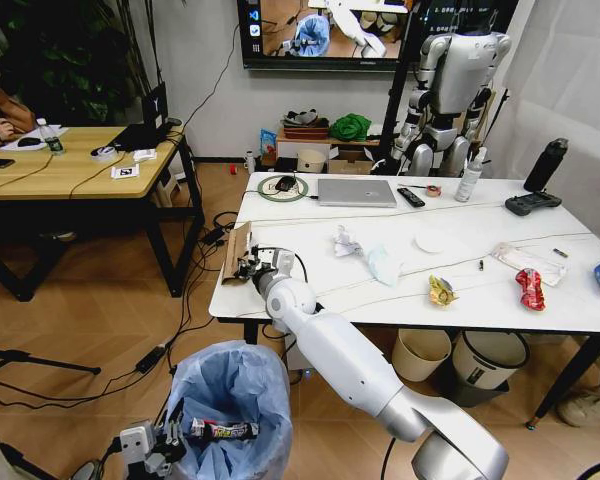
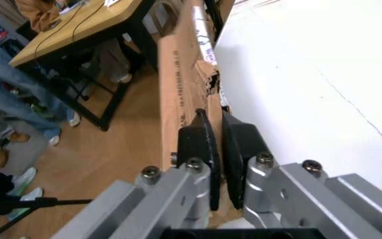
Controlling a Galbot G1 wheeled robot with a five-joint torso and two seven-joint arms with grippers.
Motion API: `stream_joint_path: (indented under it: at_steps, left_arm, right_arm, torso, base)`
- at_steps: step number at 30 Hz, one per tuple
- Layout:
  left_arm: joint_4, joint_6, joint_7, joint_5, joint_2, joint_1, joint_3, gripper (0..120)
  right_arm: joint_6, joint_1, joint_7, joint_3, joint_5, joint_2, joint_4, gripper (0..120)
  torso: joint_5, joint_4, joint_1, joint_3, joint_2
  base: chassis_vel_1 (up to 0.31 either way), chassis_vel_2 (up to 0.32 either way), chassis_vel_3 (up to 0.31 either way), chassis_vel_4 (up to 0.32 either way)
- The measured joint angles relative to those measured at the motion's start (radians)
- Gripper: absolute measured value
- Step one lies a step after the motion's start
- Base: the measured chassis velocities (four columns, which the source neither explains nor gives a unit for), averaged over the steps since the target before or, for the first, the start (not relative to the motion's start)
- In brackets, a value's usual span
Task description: Pick up the trash bin and place the trash from the table into it.
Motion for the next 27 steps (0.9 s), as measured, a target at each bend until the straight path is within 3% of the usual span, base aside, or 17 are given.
stream_joint_path:
  at_steps: [13, 16, 21, 22, 27]
  left_arm:
    - [0.003, 0.0, 0.0, 0.005, -0.001, -0.005, 0.007, 1]
    - [0.002, 0.002, -0.001, 0.008, 0.003, -0.006, 0.011, 1]
    - [-0.005, 0.019, -0.013, 0.007, 0.025, -0.018, 0.029, 1]
    - [-0.005, 0.019, -0.013, 0.007, 0.025, -0.018, 0.029, 1]
    - [0.005, 0.03, -0.019, -0.006, 0.052, -0.032, 0.041, 1]
  right_arm:
    - [-0.001, 0.002, -0.001, 0.008, 0.027, -0.003, 0.053, 0]
    - [-0.001, 0.003, 0.002, 0.01, 0.062, -0.058, 0.138, 0]
    - [0.027, -0.044, 0.019, 0.022, 0.167, -0.23, 0.377, 0]
    - [0.027, -0.044, 0.019, 0.022, 0.167, -0.23, 0.377, 0]
    - [0.131, -0.177, -0.002, 0.015, 0.215, -0.428, 0.658, 0]
  torso:
    - [0.0001, 0.0, 0.0, 0.0, 0.0]
    - [0.0, 0.0005, 0.0, 0.0, 0.0]
    - [0.0004, -0.0007, 0.0, 0.0, 0.0]
    - [0.0004, -0.0007, 0.0, 0.0, 0.0]
    - [0.0003, 0.0003, 0.0, 0.0, 0.0]
  base:
    - [0.0, 0.0, 0.0, 0.0]
    - [0.0, 0.0, 0.0, 0.0]
    - [0.0, 0.0, 0.0, 0.0]
    - [0.0, 0.0, 0.0, 0.0]
    - [0.0, 0.0, 0.0, 0.0]
